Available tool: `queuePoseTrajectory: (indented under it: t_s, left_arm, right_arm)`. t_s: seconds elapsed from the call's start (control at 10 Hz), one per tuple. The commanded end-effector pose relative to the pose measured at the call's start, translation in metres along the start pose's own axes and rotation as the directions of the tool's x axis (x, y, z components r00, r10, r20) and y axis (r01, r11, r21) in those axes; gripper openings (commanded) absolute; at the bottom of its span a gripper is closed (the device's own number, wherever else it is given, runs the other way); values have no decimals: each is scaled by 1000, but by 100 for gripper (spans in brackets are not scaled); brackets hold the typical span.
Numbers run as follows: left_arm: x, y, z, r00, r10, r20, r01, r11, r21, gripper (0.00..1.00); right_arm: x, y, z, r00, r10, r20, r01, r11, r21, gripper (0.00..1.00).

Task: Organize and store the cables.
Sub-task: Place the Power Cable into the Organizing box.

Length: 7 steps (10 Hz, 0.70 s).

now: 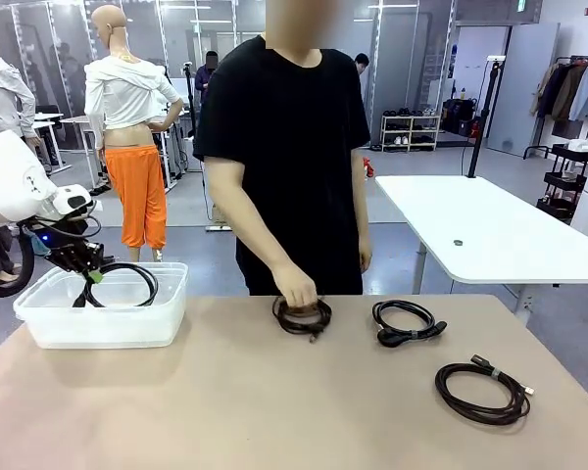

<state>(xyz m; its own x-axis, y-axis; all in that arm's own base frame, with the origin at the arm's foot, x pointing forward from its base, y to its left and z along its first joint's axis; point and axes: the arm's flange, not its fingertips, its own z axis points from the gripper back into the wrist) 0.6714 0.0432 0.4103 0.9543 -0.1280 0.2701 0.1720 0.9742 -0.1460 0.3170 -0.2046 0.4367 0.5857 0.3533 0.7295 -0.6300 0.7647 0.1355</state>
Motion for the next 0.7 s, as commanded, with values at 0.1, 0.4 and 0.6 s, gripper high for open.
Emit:
queuePoseTrajectory:
  t_s: [0.1, 0.4, 0.6]
  left_arm:
    - [9, 0, -12, 997, 27, -70, -25, 999, 26, 17]
    - [5, -1, -12, 997, 43, -65, -41, 999, 27, 43]
    - [0, -4, -10, 997, 42, -58, -41, 999, 31, 69]
  right_arm:
    - [0, 0, 1, 1000, 8, 6, -8, 1000, 3, 100]
    - [0, 0, 1, 1000, 8, 6, -8, 1000, 3, 100]
    - [0, 0, 1, 1000, 8, 6, -8, 1000, 3, 100]
